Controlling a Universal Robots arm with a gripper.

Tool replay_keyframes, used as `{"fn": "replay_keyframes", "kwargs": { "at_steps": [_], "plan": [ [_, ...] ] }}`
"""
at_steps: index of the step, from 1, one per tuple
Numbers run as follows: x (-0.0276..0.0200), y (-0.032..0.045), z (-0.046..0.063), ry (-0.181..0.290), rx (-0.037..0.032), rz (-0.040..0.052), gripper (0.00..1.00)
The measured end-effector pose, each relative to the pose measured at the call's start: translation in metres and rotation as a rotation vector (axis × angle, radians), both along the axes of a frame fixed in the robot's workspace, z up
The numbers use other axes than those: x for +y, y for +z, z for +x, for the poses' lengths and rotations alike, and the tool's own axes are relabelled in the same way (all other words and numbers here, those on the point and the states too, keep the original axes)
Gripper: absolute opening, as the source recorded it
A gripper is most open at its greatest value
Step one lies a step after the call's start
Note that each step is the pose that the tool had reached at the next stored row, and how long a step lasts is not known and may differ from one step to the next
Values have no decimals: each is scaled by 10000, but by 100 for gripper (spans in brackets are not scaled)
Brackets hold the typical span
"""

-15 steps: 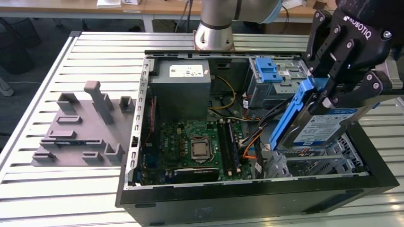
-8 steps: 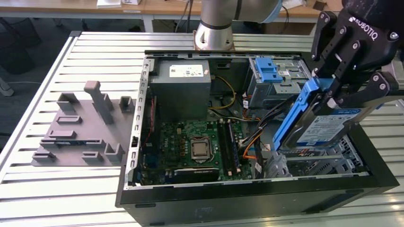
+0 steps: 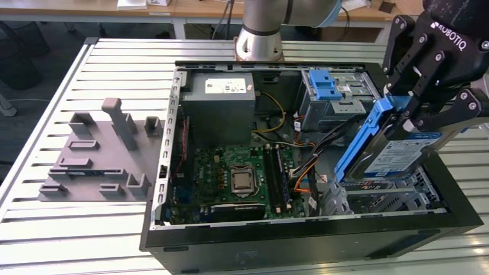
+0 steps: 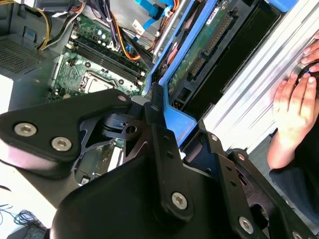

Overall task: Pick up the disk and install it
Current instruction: 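Insert the disk into the insertion slot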

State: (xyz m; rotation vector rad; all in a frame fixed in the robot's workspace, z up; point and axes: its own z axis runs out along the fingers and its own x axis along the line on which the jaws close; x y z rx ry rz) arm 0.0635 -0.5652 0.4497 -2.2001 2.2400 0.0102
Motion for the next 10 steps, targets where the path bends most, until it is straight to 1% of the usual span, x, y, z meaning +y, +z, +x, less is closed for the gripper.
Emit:
{"fn": "replay_keyframes", "kwargs": {
  "at_steps": [10],
  "plan": [
    [0, -22, 78, 0, 2, -1, 36]
  ]
}}
